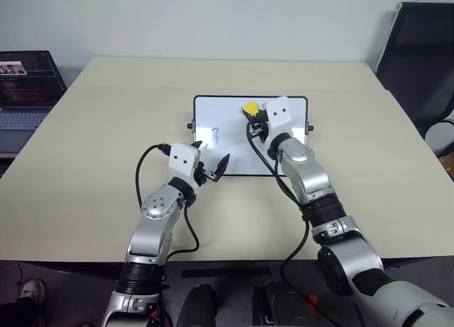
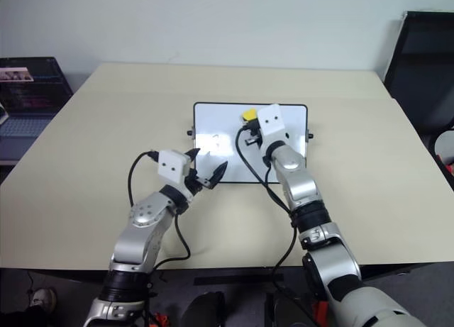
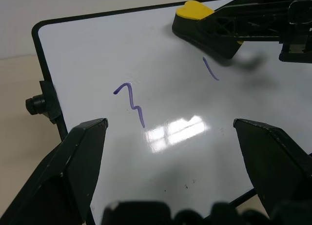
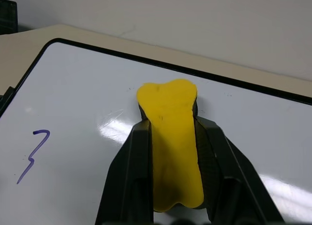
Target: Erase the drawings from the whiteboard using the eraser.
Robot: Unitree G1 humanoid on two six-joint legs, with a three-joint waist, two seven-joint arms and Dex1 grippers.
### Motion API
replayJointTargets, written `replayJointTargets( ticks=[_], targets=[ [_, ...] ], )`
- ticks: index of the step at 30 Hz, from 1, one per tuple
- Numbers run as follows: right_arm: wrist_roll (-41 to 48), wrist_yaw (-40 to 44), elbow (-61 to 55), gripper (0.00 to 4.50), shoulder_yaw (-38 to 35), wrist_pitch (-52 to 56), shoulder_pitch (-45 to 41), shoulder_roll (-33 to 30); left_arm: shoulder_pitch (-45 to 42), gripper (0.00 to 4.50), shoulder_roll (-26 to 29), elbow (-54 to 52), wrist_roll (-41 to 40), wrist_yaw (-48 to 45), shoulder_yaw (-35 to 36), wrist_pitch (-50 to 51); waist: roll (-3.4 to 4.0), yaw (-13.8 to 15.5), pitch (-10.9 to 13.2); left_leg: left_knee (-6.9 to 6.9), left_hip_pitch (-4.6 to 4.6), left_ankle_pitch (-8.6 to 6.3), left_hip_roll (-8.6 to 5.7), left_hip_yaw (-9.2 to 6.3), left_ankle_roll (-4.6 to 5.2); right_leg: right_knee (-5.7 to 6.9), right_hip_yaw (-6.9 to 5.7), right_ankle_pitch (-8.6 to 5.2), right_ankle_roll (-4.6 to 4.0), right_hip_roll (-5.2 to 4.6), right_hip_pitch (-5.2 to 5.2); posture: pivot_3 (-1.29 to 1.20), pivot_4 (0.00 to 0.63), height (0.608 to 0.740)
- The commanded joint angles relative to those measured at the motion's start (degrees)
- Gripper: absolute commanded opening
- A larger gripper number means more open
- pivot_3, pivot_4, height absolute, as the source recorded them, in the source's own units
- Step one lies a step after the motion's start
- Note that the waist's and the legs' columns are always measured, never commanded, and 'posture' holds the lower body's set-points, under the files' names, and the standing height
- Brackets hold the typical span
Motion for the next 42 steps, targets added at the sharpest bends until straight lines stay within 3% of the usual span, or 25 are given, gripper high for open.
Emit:
replayJointTargets(
  ticks=[1,10,20,31,36,42],
  targets=[
    [-0.8,0.96,-6.71,0.88,2.27,3.8,5.49,0.34,-1.06,4.5,-0.06,-2.86,-0.36,0.2,0.09,0.02,-0.01,0.06,-0.01,0.0,0.0,0.0,0.0,-0.04,0.0,0.01,-0.02,-0.07,0.12,0.0,0.01,0.0,0.15,0.74],
    [-1.64,2.35,-20.48,0.88,7.01,10.84,18.31,-0.23,-1.37,4.5,0.51,-3.0,-0.45,-0.05,0.66,0.38,-0.01,-0.16,-0.01,0.06,0.19,0.02,0.02,-0.04,0.02,0.12,0.01,-0.06,0.12,0.0,0.11,0.0,0.15,0.74],
    [-1.92,2.95,-20.5,0.88,5.54,11.17,17.34,-1.84,-0.98,4.5,0.17,-3.63,-0.53,0.12,0.21,0.66,-0.02,-0.18,-0.01,0.07,0.19,0.03,-0.01,-0.03,0.02,0.08,0.0,-0.06,0.12,0.01,0.13,0.0,0.15,0.74],
    [4.78,8.2,-31.7,0.88,2.1,3.83,25.79,-2.99,-0.24,4.5,-0.29,-3.98,-0.55,0.22,0.09,0.58,-0.01,-0.04,-0.01,0.01,0.03,0.0,-0.01,-0.04,0.0,-0.1,-0.01,-0.07,0.13,0.02,0.07,0.0,0.15,0.74],
    [2.26,9.62,-33.72,0.88,3.55,-0.7,30.04,-7.05,0.21,4.5,-0.58,-4.06,-0.67,0.21,0.07,0.65,-0.01,0.02,-0.01,0.0,0.02,-0.01,-0.03,-0.01,-0.02,-0.15,-0.01,-0.07,0.14,0.0,0.07,0.0,0.15,0.74],
    [1.81,8.56,-32.46,0.88,3.75,-1.45,28.97,-6.86,0.32,4.5,-0.96,-4.07,-0.62,0.33,0.0,0.79,-0.01,-0.28,0.0,0.01,0.14,0.0,0.01,-0.02,-0.01,-0.01,0.02,-0.07,0.12,0.09,0.07,0.0,0.15,0.74]
  ],
)
